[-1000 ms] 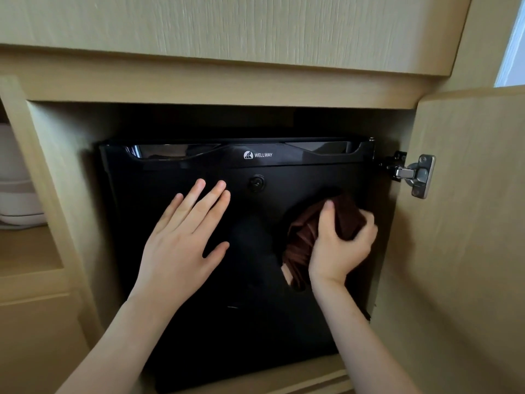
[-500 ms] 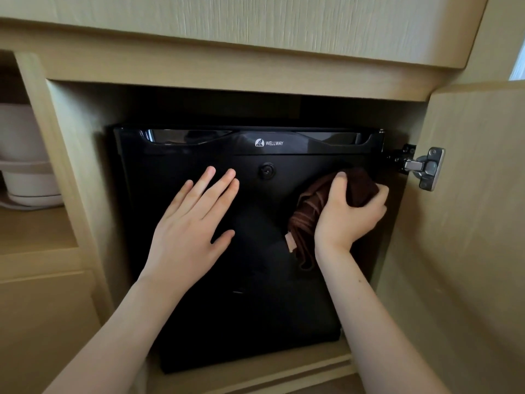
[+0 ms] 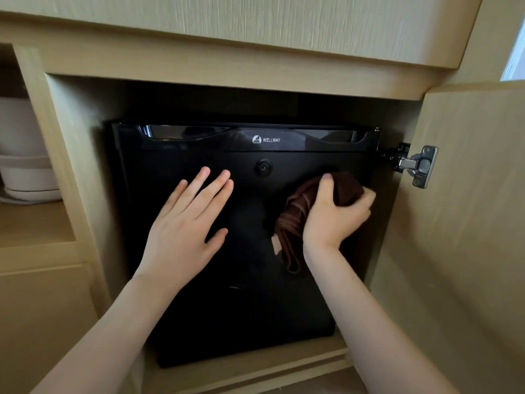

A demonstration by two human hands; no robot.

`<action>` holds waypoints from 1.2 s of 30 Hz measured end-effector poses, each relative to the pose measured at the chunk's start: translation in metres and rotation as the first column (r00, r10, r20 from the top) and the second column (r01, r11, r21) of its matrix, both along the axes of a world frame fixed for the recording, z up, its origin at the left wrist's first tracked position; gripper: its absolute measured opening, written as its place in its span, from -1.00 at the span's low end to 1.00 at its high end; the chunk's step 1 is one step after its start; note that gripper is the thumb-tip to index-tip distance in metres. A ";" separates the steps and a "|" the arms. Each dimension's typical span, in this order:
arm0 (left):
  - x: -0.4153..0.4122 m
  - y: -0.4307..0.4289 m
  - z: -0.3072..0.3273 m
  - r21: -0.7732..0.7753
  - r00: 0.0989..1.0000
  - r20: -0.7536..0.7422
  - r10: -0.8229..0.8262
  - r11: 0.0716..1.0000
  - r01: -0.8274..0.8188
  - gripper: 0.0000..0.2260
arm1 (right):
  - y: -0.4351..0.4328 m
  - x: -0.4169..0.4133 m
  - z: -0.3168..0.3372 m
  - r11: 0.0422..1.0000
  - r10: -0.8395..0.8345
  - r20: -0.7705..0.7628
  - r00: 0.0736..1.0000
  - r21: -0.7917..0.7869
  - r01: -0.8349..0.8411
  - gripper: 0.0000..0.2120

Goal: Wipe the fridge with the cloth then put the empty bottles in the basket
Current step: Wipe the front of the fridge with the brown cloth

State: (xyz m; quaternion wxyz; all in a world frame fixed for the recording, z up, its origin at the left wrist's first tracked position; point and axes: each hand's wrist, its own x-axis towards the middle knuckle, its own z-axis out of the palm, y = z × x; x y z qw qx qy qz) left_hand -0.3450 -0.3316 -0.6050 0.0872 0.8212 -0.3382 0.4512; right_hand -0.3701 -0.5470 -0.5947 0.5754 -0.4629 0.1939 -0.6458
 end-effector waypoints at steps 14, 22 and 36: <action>0.001 -0.001 -0.001 -0.005 1.000 0.000 -0.007 1.000 0.007 -0.26 | 0.018 -0.004 -0.055 0.995 0.019 -0.067 0.998 -0.095 -0.026 -0.67; 0.003 0.000 -0.002 -0.003 1.000 0.003 -0.008 1.000 0.008 -0.26 | 0.014 0.000 -0.050 0.954 -0.003 -0.021 1.000 -0.299 -0.003 -0.64; 0.002 0.001 0.000 0.010 1.000 0.013 -0.003 1.000 0.003 -0.25 | 0.024 0.007 -0.018 0.874 -0.070 -0.006 0.997 -0.482 0.059 -0.69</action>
